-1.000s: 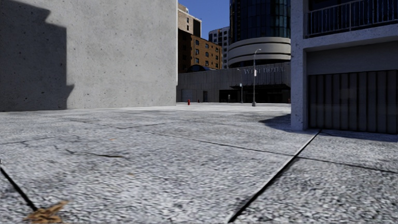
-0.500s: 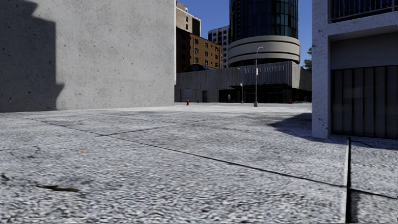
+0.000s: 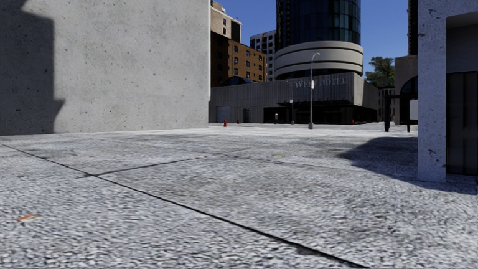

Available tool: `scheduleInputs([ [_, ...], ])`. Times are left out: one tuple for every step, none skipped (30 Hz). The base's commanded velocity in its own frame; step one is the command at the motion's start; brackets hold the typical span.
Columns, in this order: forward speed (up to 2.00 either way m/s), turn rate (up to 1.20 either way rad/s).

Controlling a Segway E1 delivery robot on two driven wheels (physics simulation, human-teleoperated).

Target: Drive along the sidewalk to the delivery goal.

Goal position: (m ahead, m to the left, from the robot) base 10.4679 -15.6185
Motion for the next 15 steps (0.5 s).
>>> scheduleInputs([
  [2.0,0.0],
  [2.0,0.0],
  [2.0,0.0],
  [2.0,0.0],
  [2.0,0.0],
  [2.0,0.0],
  [2.0,0.0],
  [2.0,0.0],
  [2.0,0.0],
  [2.0,0.0],
  [2.0,0.0],
  [2.0,0.0],
  [2.0,0.0],
  [2.0,0.0],
  [2.0,0.0],
])
